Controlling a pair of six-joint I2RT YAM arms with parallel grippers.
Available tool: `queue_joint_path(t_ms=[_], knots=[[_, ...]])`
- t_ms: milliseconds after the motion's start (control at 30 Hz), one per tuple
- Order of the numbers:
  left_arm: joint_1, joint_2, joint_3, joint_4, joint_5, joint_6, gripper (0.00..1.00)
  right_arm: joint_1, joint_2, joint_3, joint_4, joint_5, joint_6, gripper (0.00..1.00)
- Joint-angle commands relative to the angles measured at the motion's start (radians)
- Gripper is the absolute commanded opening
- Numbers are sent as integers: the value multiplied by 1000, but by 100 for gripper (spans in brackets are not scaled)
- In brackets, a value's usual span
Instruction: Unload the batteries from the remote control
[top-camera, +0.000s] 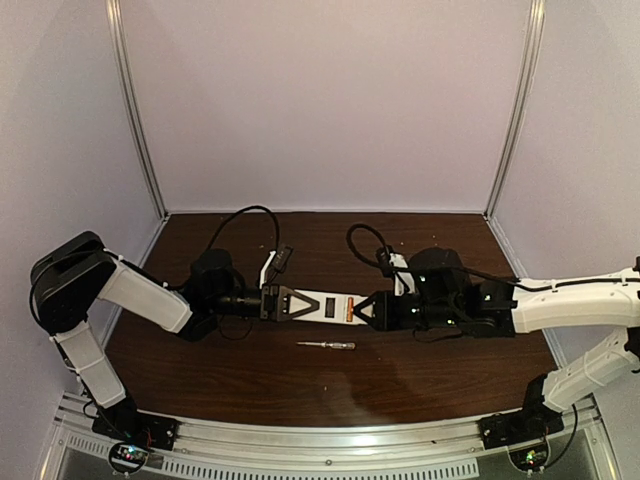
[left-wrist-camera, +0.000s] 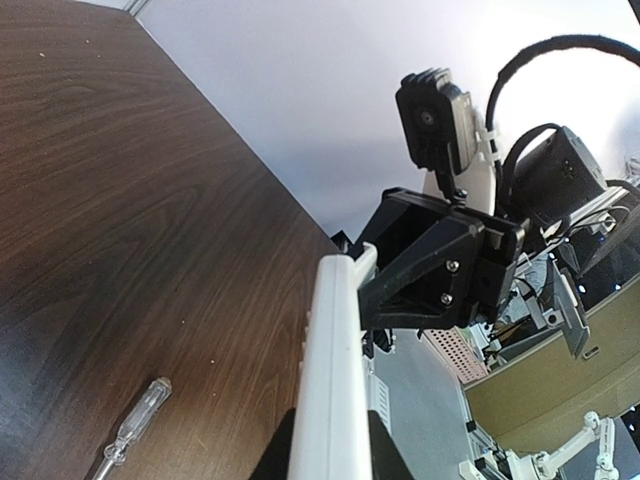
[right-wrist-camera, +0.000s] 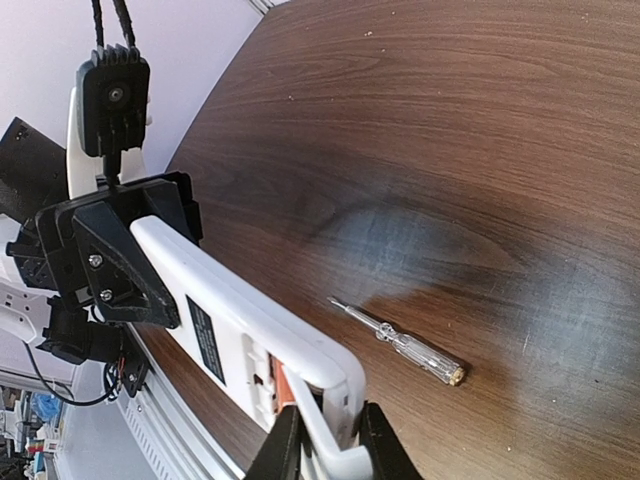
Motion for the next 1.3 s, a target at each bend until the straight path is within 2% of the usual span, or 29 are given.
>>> queue_joint_path(t_ms=[0, 833, 1267], knots=[[-7, -19, 14, 14, -8, 13, 0, 6, -36, -14, 67, -40, 1, 0], [-8, -19, 14, 11, -8, 13, 0, 9, -141, -70, 138, -108, 26, 0], [-8, -21, 13, 13, -8, 11, 0, 9, -211, -101, 121, -88, 34, 0]])
